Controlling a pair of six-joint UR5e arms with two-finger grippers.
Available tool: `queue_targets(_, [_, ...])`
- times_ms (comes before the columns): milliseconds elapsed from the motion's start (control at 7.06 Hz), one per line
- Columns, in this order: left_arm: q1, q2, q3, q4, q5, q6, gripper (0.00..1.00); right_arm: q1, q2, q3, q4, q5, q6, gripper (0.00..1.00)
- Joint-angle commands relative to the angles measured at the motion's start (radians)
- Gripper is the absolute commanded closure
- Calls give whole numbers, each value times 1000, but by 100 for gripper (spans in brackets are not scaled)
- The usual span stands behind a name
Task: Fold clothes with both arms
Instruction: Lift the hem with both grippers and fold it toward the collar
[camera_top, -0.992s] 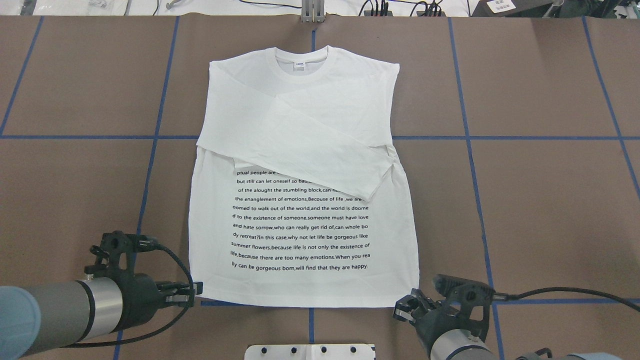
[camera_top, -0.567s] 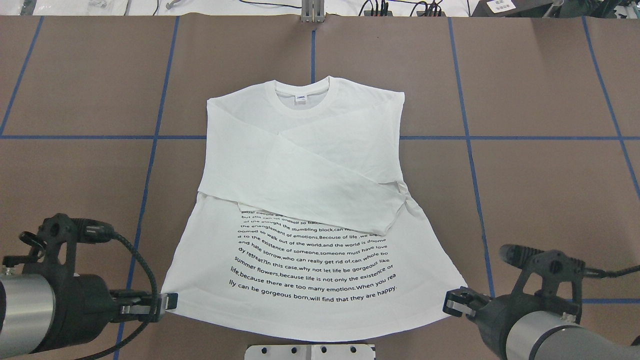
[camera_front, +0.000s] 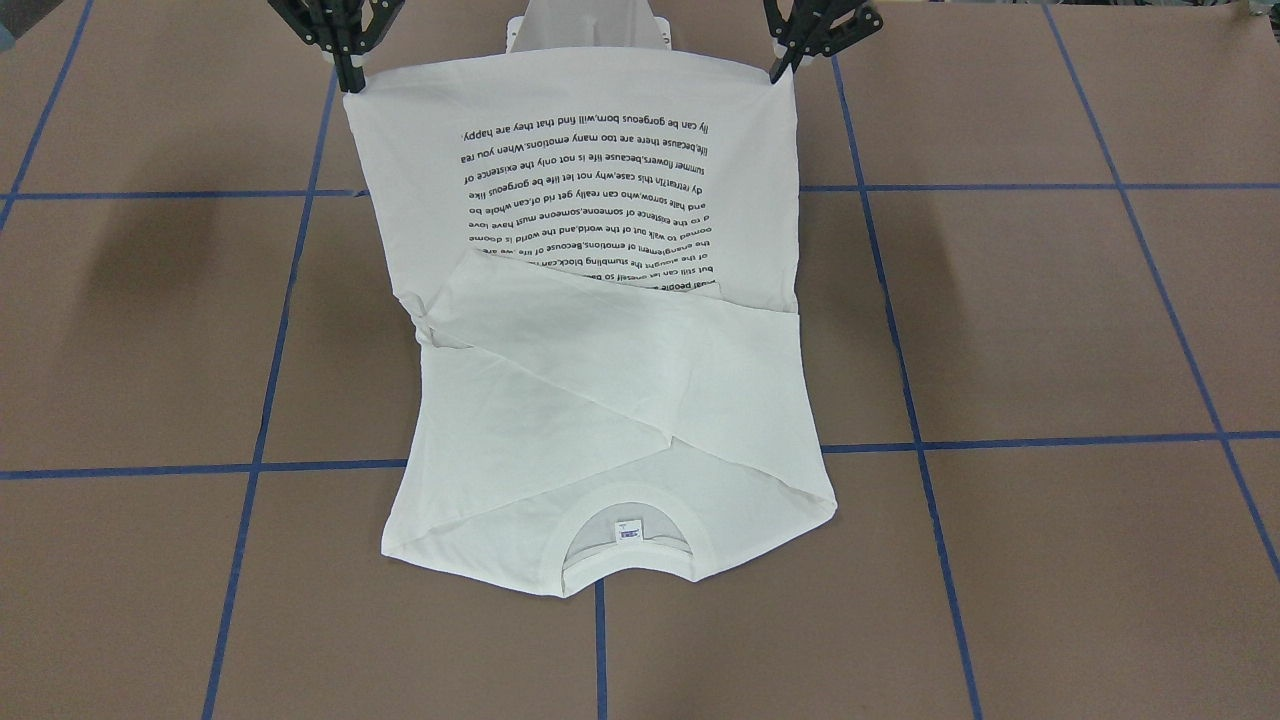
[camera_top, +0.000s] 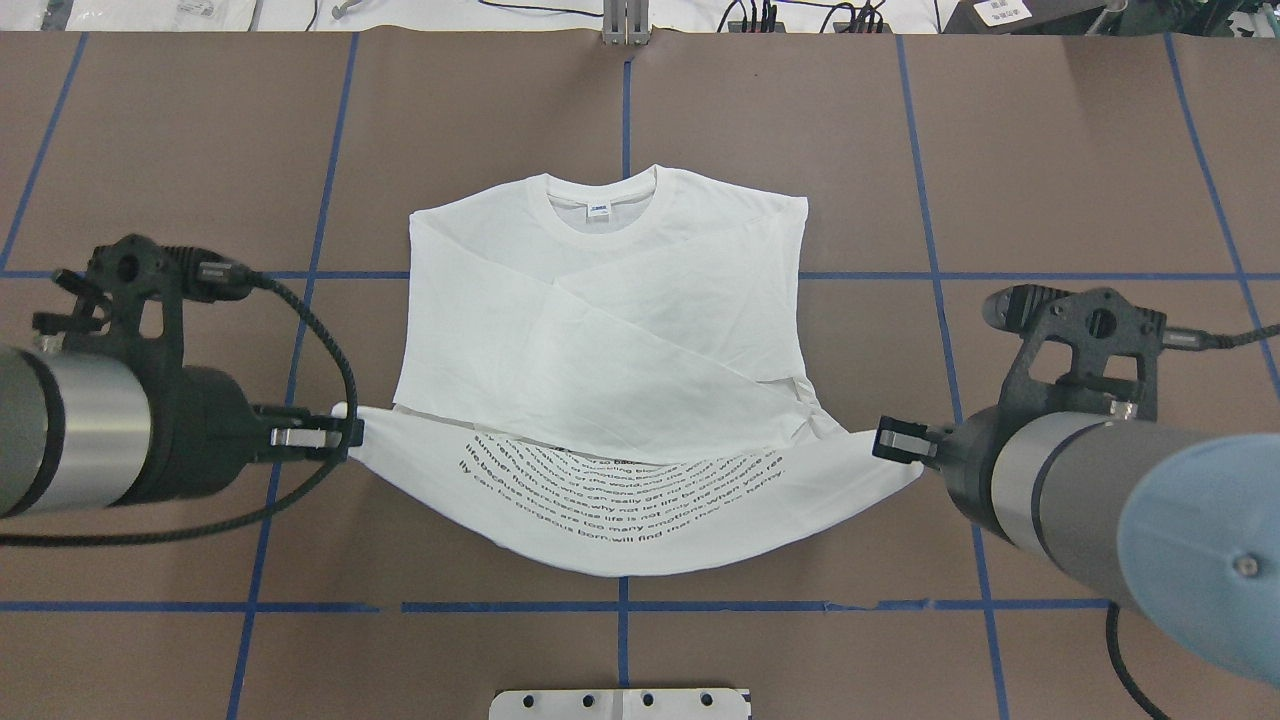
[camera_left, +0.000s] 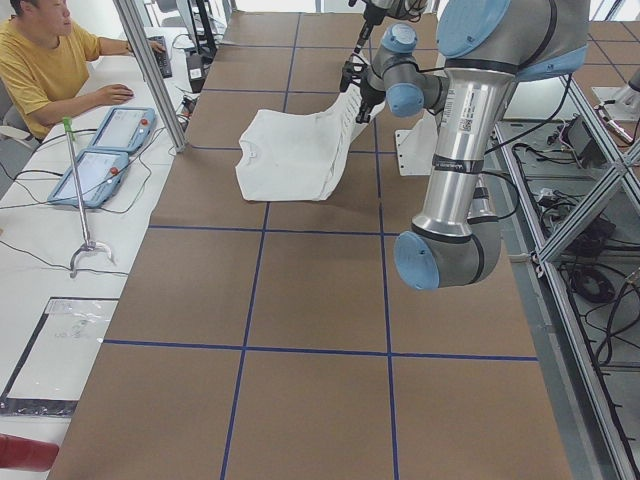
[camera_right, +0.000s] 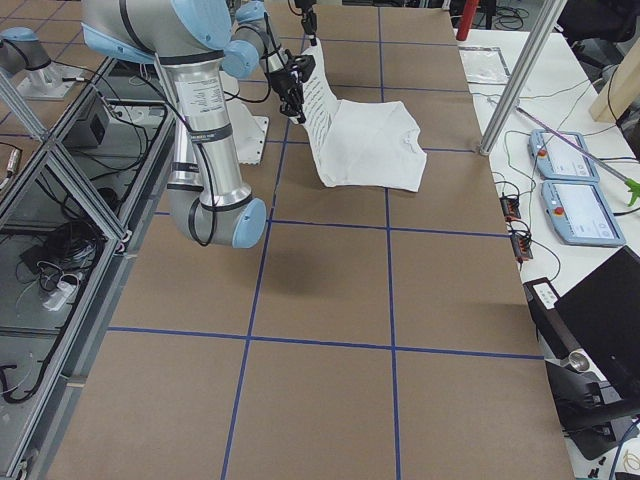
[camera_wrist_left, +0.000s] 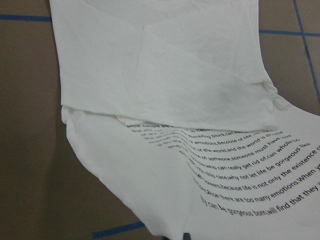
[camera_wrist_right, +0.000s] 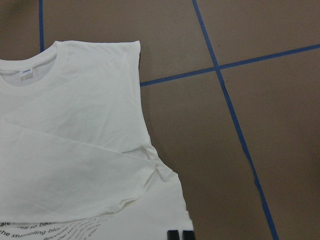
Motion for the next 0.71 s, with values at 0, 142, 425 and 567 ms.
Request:
queue_targets(0, [-161, -111, 197, 5, 1, 123, 100, 218, 93, -179, 15, 74, -161, 100])
queue_targets(142, [-215, -156, 290, -4, 1, 176, 100, 272, 128, -307, 91, 79, -201, 100])
queue_targets(425, [-252, -202, 509, -157, 7, 190, 100, 332, 141, -593, 384, 77, -227, 100])
queue_targets(567, [-255, -230, 653, -276, 44, 190, 100, 342, 180, -736, 476, 77, -229, 100])
